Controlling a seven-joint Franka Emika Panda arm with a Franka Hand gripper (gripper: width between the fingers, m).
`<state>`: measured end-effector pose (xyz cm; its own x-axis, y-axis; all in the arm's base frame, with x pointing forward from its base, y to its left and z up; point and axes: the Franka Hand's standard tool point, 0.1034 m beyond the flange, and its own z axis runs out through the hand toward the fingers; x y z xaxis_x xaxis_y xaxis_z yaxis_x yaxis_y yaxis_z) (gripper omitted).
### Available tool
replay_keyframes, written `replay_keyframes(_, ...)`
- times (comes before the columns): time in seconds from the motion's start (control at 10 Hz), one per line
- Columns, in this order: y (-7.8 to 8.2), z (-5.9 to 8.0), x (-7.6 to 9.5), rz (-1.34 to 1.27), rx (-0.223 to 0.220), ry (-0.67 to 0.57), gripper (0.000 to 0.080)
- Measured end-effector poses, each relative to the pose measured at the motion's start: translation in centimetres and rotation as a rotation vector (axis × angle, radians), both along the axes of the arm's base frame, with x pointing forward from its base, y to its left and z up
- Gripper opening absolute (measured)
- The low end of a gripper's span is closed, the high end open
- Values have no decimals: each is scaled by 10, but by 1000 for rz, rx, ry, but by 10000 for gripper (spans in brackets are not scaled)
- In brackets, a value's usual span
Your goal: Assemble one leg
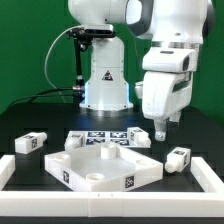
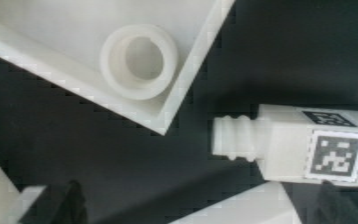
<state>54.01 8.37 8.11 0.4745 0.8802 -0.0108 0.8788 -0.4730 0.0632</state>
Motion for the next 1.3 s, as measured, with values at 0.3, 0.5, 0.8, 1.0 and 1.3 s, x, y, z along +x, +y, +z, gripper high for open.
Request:
replay_keyframes(0.3,1,-1,-2,-76,8,2,650)
replay_keyframes(0.5,4,-1,-2,-257,32,2,650)
replay_keyframes(0.8,4,3,-15,-548,115,-46,650)
replay_keyframes(1.0,29,0,-27,-923,149,-23,650)
replay_keyframes(1.3,48,-2,-32,-1154,175,1,650)
